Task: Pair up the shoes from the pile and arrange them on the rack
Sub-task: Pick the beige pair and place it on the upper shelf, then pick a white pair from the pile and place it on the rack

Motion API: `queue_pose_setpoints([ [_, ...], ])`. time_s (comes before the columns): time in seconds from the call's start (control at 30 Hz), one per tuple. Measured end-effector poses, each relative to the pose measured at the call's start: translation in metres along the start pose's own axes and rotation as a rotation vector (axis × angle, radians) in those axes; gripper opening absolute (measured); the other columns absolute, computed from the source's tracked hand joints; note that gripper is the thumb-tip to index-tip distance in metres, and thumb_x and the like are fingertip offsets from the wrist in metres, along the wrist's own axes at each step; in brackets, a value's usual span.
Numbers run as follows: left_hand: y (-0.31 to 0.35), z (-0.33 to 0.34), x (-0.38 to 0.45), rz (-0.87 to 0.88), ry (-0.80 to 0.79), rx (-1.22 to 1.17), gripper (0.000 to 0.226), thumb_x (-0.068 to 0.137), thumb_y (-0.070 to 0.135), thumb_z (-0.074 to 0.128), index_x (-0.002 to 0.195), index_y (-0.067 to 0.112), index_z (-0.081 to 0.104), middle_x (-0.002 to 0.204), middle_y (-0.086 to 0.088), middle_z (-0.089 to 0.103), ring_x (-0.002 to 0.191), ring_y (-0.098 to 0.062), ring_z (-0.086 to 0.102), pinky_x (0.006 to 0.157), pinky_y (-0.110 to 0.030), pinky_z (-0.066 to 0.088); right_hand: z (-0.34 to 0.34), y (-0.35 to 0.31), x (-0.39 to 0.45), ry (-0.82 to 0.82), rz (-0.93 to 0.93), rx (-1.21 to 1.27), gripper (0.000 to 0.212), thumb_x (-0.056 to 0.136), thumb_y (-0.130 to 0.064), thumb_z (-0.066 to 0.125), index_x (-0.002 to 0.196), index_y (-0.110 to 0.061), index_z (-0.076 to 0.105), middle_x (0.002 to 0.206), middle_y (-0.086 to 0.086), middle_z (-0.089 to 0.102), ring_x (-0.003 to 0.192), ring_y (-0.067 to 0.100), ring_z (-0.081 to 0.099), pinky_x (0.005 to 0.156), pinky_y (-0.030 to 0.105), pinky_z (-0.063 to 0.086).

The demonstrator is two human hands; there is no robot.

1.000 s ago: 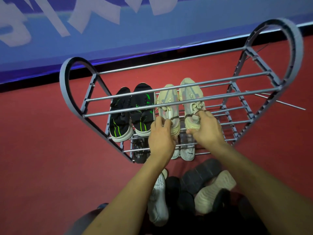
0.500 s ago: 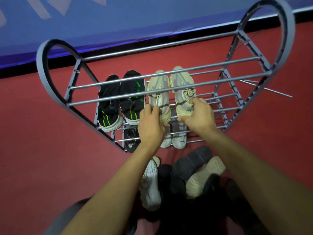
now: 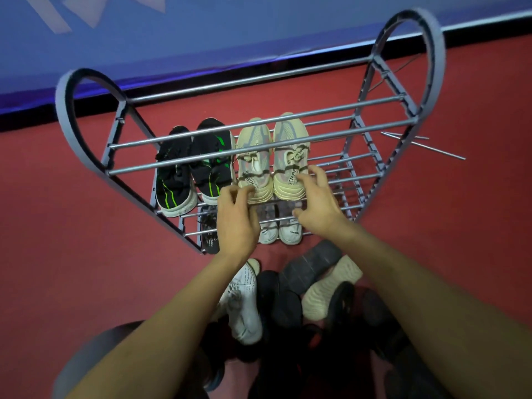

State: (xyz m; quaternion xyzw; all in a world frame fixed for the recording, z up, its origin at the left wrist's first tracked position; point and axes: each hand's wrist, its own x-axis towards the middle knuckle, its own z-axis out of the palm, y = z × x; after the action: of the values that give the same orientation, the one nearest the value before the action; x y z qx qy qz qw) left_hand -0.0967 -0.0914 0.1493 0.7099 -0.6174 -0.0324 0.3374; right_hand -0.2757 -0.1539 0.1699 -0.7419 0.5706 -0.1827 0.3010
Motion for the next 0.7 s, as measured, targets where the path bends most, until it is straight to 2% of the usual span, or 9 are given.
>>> queue_pose_setpoints([
  [0.07, 0.007, 0.000, -0.014, 0.013, -0.123, 0.084, 0.017, 0.087, 0.013, 0.059, 0.104, 0.011, 0.061, 0.100, -0.008, 0.056, 0.095, -0.027, 0.054, 0.080, -0.036, 0.046, 0.001, -0.002, -0.010, 0.068, -0.040, -0.059, 0.056, 0.078, -0.014, 0.071, 0.129, -0.022, 0.052, 0.156, -0.005, 0.016, 0.142, 0.026, 0.032, 0.113, 0.043, 0.036],
  [0.17, 0.014, 0.005, -0.051, -0.058, -0.772, 0.160, 0.024, 0.090, 0.030, 0.057, 0.108, 0.015, 0.064, 0.106, -0.009, 0.069, 0.100, -0.031, 0.065, 0.083, -0.037, 0.053, 0.000, 0.000, -0.029, 0.057, -0.072, -0.102, 0.028, 0.080, -0.016, 0.068, 0.105, -0.023, 0.059, 0.139, 0.000, 0.041, 0.130, 0.024, 0.042, 0.108, 0.044, 0.040],
  [0.23, 0.014, 0.009, -0.085, 0.009, -1.136, 0.318, 0.033, 0.091, 0.037, 0.058, 0.114, 0.014, 0.066, 0.115, -0.012, 0.070, 0.108, -0.032, 0.066, 0.088, -0.037, 0.053, -0.005, 0.007, -0.048, -0.179, -0.005, -0.156, 0.022, 0.081, -0.023, 0.067, 0.101, -0.022, 0.059, 0.123, 0.004, 0.054, 0.115, 0.024, 0.053, 0.097, 0.038, 0.046],
  [0.33, 0.010, 0.013, -0.131, 0.124, -1.401, 0.559, 0.043, 0.093, 0.039, 0.057, 0.123, 0.009, 0.065, 0.123, -0.017, 0.068, 0.113, -0.035, 0.065, 0.091, -0.038, 0.052, -0.012, 0.016, -0.087, -0.776, 0.158, -0.398, 0.021, 0.087, -0.035, 0.067, 0.082, -0.016, 0.058, 0.087, 0.002, 0.059, 0.080, 0.019, 0.056, 0.071, 0.028, 0.046],
  [0.4, 0.002, 0.014, -0.153, 0.108, -1.431, 0.639, 0.044, 0.092, 0.038, 0.057, 0.126, 0.011, 0.064, 0.125, -0.016, 0.067, 0.115, -0.035, 0.064, 0.092, -0.040, 0.052, -0.011, 0.022, -0.112, -0.995, 0.253, -0.589, 0.032, 0.088, -0.044, 0.063, 0.075, -0.015, 0.061, 0.082, 0.003, 0.061, 0.075, 0.022, 0.059, 0.074, 0.029, 0.052],
  [0.43, -0.002, 0.015, -0.161, 0.071, -1.426, 0.647, 0.045, 0.091, 0.038, 0.057, 0.127, 0.012, 0.064, 0.125, -0.015, 0.066, 0.116, -0.035, 0.063, 0.093, -0.041, 0.051, -0.009, 0.026, -0.122, -1.027, 0.257, -0.649, 0.036, 0.087, -0.048, 0.062, 0.084, -0.012, 0.067, 0.090, 0.006, 0.067, 0.082, 0.024, 0.062, 0.081, 0.031, 0.053],
  [0.53, -0.005, 0.015, -0.175, -0.102, -1.403, 0.533, 0.049, 0.087, 0.041, 0.057, 0.127, 0.013, 0.063, 0.128, -0.015, 0.065, 0.116, -0.034, 0.063, 0.097, -0.042, 0.053, -0.004, 0.033, -0.146, -0.917, 0.180, -0.700, 0.054, 0.088, -0.049, 0.058, 0.122, -0.007, 0.065, 0.124, 0.013, 0.066, 0.111, 0.030, 0.062, 0.093, 0.032, 0.048],
  [0.63, -0.004, 0.016, -0.176, -0.279, -1.266, 0.392, 0.050, 0.088, 0.042, 0.057, 0.129, 0.013, 0.060, 0.129, -0.015, 0.064, 0.117, -0.033, 0.062, 0.096, -0.037, 0.052, -0.001, 0.043, -0.162, -0.828, 0.104, -0.577, 0.050, 0.091, -0.048, 0.055, 0.123, -0.010, 0.061, 0.131, 0.012, 0.061, 0.120, 0.028, 0.057, 0.094, 0.030, 0.044],
  [0.7, -0.009, 0.021, -0.178, -0.436, -1.142, 0.350, 0.054, 0.090, 0.043, 0.057, 0.132, 0.010, 0.056, 0.130, -0.015, 0.062, 0.120, -0.034, 0.060, 0.097, -0.037, 0.050, 0.001, 0.045, -0.168, -0.868, 0.126, -0.530, 0.052, 0.089, -0.052, 0.055, 0.123, -0.013, 0.061, 0.131, 0.010, 0.061, 0.120, 0.028, 0.057, 0.097, 0.032, 0.045],
])
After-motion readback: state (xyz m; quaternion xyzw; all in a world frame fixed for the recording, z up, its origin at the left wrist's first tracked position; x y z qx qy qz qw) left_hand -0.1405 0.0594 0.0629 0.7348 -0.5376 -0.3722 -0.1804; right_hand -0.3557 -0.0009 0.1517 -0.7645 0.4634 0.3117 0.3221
